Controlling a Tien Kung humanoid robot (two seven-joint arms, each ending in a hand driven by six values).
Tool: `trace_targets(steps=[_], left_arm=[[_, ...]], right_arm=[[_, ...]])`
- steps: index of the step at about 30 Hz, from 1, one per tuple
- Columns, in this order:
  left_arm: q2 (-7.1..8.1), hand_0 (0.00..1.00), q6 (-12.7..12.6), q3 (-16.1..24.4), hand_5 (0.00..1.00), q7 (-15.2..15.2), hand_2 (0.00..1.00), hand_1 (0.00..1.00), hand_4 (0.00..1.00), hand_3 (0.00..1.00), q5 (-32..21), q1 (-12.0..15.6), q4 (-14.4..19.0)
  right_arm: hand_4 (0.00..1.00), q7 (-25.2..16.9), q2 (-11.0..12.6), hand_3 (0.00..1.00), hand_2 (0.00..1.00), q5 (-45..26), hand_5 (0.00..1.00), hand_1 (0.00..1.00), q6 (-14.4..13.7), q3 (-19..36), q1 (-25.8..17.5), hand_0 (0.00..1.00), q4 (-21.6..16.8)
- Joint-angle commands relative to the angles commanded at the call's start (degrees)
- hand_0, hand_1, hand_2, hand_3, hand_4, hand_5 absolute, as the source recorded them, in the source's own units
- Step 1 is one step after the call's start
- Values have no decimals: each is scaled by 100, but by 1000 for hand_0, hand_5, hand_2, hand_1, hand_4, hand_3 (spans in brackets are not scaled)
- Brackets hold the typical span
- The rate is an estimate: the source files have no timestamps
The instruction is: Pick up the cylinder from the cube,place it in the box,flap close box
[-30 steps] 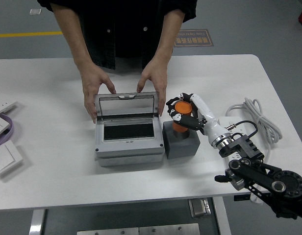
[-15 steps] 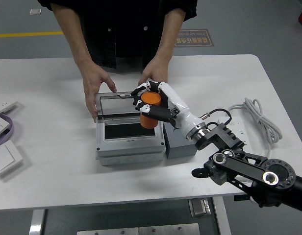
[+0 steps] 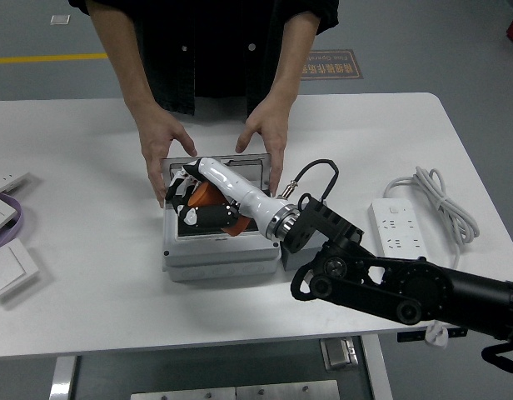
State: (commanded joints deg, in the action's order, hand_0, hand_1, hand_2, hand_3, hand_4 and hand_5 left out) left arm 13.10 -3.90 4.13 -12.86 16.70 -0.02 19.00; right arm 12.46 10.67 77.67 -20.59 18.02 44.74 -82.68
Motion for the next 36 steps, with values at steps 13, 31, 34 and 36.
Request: trace_targets(steps=[13,31,34,36], left_arm=[[8,621,-3,-2,296,7,605,591,743,651,9,-24,-2],[14,622,38,-37,296,-40,605,591,743,650,-27,-4,-1],[12,622,44,-28,295,-44,605,592,742,652,-20,-6,0],[14,622,45,-27,295,-43,605,592,742,652,-22,-7,-1]], right_arm=[[2,233,-217,162,191,1745,2,121,268,-306,189,44,616],[352,-334,-325,685,698,1549,172,712,636,-364,259,823,994],[419,-359,-327,711,742,1523,183,742,635,-366,256,856,1008],[419,-375,-329,711,742,1504,183,742,630,-368,253,856,1015]])
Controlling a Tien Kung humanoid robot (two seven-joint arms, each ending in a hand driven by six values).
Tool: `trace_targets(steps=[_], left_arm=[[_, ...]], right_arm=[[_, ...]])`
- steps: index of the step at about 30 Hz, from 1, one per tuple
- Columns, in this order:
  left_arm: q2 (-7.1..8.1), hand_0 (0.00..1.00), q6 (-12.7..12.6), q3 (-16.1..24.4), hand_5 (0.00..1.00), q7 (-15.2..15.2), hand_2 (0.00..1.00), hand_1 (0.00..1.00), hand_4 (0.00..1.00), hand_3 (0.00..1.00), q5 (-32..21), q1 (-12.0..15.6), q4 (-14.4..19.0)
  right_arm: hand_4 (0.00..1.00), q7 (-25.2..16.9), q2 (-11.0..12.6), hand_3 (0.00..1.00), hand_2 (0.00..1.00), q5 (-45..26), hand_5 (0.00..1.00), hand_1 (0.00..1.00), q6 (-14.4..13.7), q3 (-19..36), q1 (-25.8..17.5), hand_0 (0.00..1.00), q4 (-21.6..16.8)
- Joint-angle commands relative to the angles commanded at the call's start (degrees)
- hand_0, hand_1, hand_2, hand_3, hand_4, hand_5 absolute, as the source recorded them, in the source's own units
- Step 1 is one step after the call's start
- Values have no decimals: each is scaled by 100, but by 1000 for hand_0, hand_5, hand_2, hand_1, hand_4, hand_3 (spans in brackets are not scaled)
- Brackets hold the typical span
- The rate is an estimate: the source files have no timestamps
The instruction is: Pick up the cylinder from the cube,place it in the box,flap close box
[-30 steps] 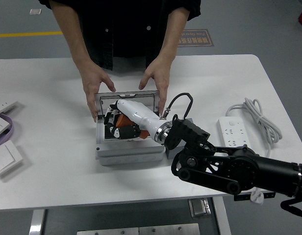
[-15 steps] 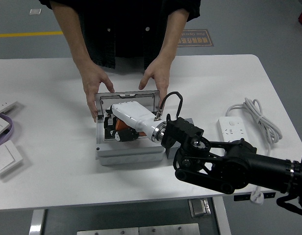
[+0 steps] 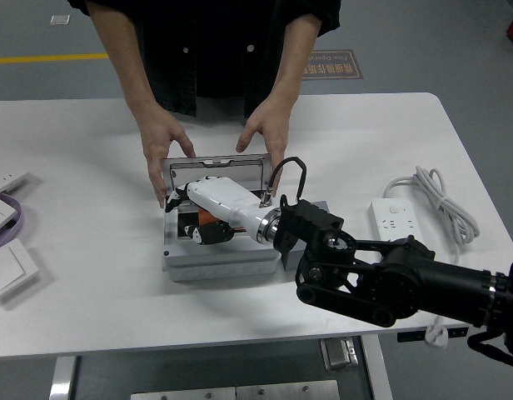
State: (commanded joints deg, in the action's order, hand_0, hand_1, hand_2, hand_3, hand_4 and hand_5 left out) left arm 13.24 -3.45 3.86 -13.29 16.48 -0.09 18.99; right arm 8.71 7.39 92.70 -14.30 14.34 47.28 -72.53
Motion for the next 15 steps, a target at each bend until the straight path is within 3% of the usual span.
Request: trace_targets(steps=[2,3,8,9,15], left_arm=[[4,622,1,0,295,1,605,592,742,652,0,-1,-1],[6,623,1,-1,295,1,605,593,742,651,0,-2,-2],[-1,623,5,16,295,2,605,593,742,651,10,-3,-3],[-5,623,6,24,295,2,606,593,742,651,15,-2,-2],[-23,623,10,55,295,-3,606,594,742,651,25,8,-3]], right_arm=[[419,-26,1,711,742,-29,183,742,-21,-1,-3,856,5],[534,-44,3,717,751,-48,261,749,-38,1,-5,865,7],[534,-286,66,717,751,-458,261,749,-233,64,-68,865,-57],[674,-369,103,729,753,-606,274,748,-282,101,-100,867,-116],[680,-830,436,721,743,-1729,256,739,-416,331,-224,856,-681]])
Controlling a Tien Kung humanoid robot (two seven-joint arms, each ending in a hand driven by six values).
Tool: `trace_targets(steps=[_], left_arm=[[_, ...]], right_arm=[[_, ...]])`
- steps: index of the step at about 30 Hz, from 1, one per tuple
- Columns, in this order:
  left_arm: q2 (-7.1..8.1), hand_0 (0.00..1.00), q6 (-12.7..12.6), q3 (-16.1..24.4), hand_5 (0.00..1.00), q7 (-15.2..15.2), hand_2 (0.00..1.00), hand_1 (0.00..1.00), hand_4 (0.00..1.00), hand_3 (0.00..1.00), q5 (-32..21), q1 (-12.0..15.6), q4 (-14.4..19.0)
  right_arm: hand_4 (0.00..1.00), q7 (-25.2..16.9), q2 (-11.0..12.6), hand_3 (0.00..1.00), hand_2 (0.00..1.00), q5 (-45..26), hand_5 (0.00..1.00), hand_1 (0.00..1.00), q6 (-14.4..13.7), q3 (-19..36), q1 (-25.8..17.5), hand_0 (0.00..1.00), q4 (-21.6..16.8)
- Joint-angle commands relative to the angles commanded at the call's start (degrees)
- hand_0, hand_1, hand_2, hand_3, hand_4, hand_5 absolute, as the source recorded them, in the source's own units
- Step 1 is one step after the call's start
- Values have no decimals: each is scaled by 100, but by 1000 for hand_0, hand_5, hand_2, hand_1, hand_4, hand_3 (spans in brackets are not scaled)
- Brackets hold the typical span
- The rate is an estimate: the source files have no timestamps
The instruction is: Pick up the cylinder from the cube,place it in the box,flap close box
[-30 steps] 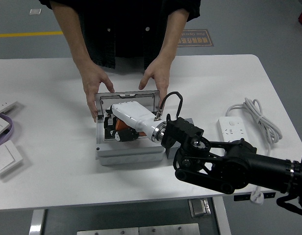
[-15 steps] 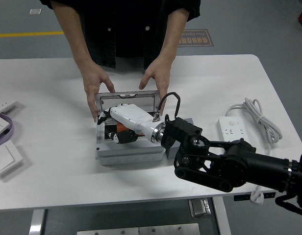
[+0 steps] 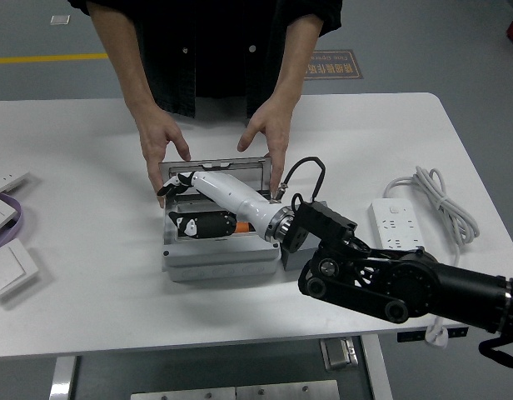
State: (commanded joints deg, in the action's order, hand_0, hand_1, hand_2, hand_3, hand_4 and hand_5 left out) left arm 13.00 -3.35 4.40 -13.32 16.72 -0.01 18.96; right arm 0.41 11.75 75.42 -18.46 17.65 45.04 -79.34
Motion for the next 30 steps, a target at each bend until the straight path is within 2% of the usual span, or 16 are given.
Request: trace_targets(steps=[5,6,10,11,12,17,18,23,26,30], left_arm=[[1,623,2,14,295,-2,606,594,742,651,5,4,-3],[2,623,2,14,295,-2,606,594,742,652,4,3,-3],[11,623,4,14,295,-3,606,594,742,652,9,-2,-5],[13,623,5,13,295,-3,606,594,742,652,9,-4,-6],[16,623,5,12,295,-3,606,595,742,652,10,-7,-7],[30,623,7,9,295,-4,606,595,742,652,14,-19,-6],[31,623,7,8,296,-4,606,595,743,653,14,-22,-7],[35,623,9,23,296,-5,606,595,743,653,34,-39,-5],[37,623,10,41,295,-6,606,594,743,653,49,-46,-5],[33,624,11,69,296,-10,607,595,744,654,73,-47,-3]], right_arm=[[680,-48,331,721,743,-947,256,739,-75,258,104,856,-561],[661,-33,378,698,723,-1094,267,715,-82,295,137,820,-636],[661,49,520,698,723,-1612,267,715,-102,390,344,820,-757],[661,60,536,698,723,-1719,267,715,-102,392,400,820,-728],[646,71,548,699,704,-1848,255,675,-98,385,467,754,-669],[646,74,528,699,704,-2200,255,675,-69,226,725,754,-189],[639,70,518,697,697,-2253,263,651,-57,177,766,688,-75],[639,64,520,697,697,-2398,263,651,-1,-29,881,688,373],[631,82,571,695,694,-2404,269,649,5,-116,887,685,418],[630,126,666,699,695,-2313,271,648,-18,-185,853,684,259]])
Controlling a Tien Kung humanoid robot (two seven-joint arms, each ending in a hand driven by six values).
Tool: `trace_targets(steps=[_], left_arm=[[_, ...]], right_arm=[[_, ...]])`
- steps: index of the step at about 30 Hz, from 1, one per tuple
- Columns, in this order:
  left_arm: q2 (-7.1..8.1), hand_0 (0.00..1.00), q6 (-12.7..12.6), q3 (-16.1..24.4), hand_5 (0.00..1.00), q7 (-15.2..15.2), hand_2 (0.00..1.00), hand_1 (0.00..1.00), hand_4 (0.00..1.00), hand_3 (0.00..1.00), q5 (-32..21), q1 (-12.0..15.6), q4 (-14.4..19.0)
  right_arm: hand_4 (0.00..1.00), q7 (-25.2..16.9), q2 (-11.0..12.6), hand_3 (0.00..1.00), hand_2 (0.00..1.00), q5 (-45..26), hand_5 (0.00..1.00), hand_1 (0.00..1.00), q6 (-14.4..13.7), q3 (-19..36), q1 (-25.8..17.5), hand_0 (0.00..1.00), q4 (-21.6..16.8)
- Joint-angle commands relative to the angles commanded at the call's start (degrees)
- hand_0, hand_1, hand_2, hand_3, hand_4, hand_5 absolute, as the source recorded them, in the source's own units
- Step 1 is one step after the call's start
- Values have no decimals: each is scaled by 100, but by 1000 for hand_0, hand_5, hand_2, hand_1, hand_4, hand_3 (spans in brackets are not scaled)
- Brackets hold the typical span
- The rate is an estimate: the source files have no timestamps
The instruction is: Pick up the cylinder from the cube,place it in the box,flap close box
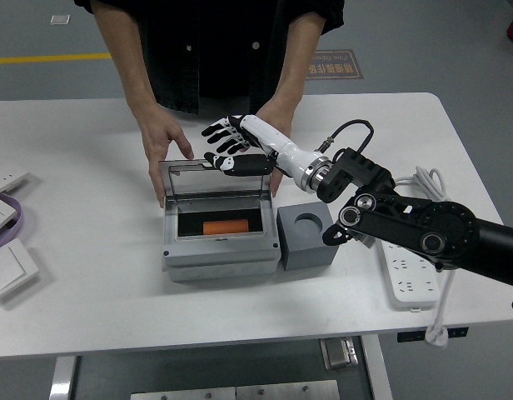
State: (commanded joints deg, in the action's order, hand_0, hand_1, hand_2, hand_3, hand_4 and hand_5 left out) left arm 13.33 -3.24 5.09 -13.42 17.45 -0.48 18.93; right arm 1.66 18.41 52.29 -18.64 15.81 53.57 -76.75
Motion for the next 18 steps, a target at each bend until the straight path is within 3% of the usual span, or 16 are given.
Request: trace_targets(steps=[11,18], left_arm=[[-14,623,2,106,296,-6,606,594,744,654,72,-6,3],[-5,623,-10,142,296,4,607,594,745,654,102,8,1]], right_arm=[[629,345,432,699,695,772,272,648,-61,-27,-246,674,-984],[626,631,573,700,694,687,278,635,91,-9,-456,609,-1364]])
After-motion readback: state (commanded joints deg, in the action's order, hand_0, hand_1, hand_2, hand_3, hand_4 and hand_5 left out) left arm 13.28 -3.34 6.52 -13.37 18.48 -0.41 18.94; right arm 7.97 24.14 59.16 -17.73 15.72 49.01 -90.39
